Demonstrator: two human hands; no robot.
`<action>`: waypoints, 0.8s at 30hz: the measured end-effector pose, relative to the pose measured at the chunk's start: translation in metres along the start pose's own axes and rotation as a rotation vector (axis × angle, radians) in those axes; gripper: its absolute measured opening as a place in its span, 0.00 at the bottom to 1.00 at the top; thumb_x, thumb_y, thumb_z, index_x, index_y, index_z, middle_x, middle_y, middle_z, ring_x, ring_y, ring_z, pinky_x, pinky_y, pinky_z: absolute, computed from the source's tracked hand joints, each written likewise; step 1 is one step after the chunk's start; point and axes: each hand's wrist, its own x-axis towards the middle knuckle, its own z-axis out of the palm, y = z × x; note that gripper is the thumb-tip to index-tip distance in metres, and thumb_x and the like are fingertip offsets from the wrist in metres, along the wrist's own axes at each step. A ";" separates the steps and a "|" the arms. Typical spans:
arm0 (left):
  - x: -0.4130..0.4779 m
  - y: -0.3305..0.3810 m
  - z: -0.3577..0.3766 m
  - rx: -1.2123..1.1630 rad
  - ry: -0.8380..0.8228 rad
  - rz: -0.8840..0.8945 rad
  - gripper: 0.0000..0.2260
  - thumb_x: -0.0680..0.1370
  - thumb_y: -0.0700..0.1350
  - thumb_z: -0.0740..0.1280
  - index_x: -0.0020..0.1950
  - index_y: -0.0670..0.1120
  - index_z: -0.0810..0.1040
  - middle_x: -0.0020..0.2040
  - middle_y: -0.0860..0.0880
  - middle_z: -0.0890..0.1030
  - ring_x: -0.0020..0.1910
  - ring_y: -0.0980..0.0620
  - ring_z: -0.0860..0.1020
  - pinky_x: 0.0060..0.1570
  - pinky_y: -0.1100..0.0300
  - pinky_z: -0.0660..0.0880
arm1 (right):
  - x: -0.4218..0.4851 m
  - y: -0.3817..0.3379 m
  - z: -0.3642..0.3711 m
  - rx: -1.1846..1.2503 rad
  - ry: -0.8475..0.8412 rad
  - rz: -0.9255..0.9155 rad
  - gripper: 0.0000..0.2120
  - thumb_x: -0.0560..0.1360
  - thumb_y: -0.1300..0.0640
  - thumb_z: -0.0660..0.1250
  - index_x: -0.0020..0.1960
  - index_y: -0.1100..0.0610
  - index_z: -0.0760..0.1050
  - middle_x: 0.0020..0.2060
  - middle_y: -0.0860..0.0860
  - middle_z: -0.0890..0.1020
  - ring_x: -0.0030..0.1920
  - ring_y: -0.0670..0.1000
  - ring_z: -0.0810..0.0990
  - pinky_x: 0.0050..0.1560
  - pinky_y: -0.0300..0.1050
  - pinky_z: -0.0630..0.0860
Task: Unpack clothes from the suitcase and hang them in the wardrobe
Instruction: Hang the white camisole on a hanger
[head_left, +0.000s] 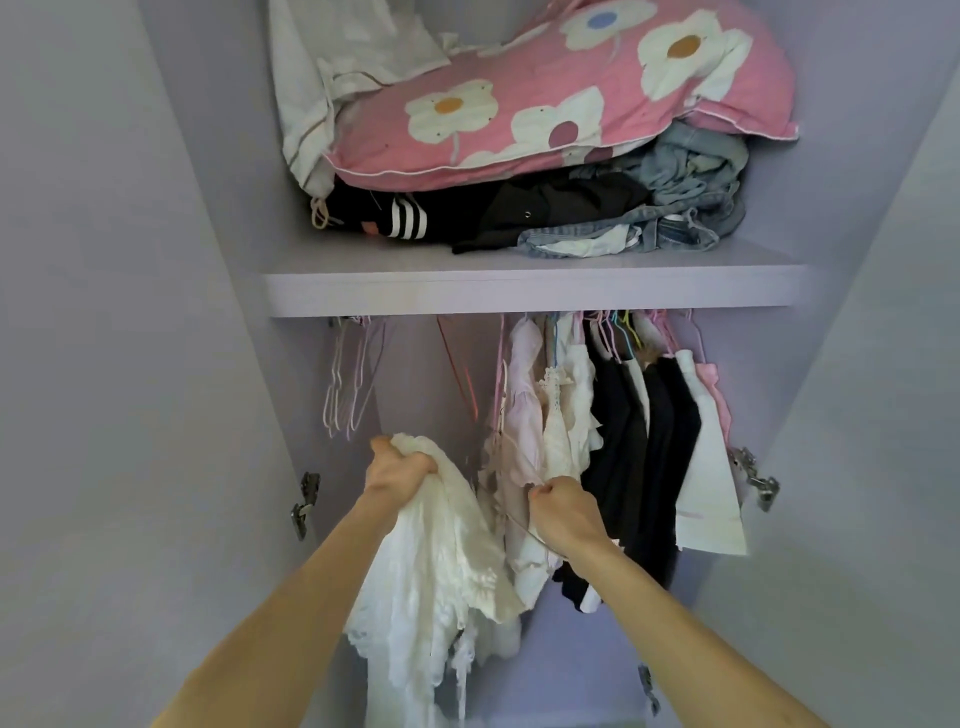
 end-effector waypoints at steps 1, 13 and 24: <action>0.005 0.001 0.001 0.009 -0.019 0.008 0.30 0.74 0.43 0.71 0.70 0.44 0.60 0.62 0.42 0.73 0.59 0.40 0.75 0.60 0.44 0.75 | 0.001 -0.005 0.002 -0.010 0.012 0.004 0.11 0.80 0.57 0.55 0.41 0.58 0.69 0.38 0.51 0.75 0.35 0.48 0.72 0.31 0.41 0.67; 0.023 0.007 0.010 0.074 -0.081 0.005 0.30 0.75 0.42 0.71 0.72 0.43 0.59 0.61 0.43 0.71 0.57 0.42 0.73 0.57 0.49 0.73 | -0.006 0.000 -0.008 -0.020 0.043 0.049 0.16 0.81 0.55 0.54 0.35 0.58 0.64 0.32 0.50 0.71 0.32 0.48 0.68 0.32 0.41 0.66; 0.011 0.015 0.056 0.145 -0.229 0.051 0.38 0.72 0.38 0.70 0.76 0.53 0.54 0.69 0.43 0.68 0.66 0.40 0.69 0.60 0.52 0.69 | 0.010 0.017 -0.041 0.042 -0.007 0.051 0.11 0.79 0.59 0.57 0.37 0.57 0.65 0.31 0.50 0.70 0.30 0.49 0.67 0.30 0.41 0.64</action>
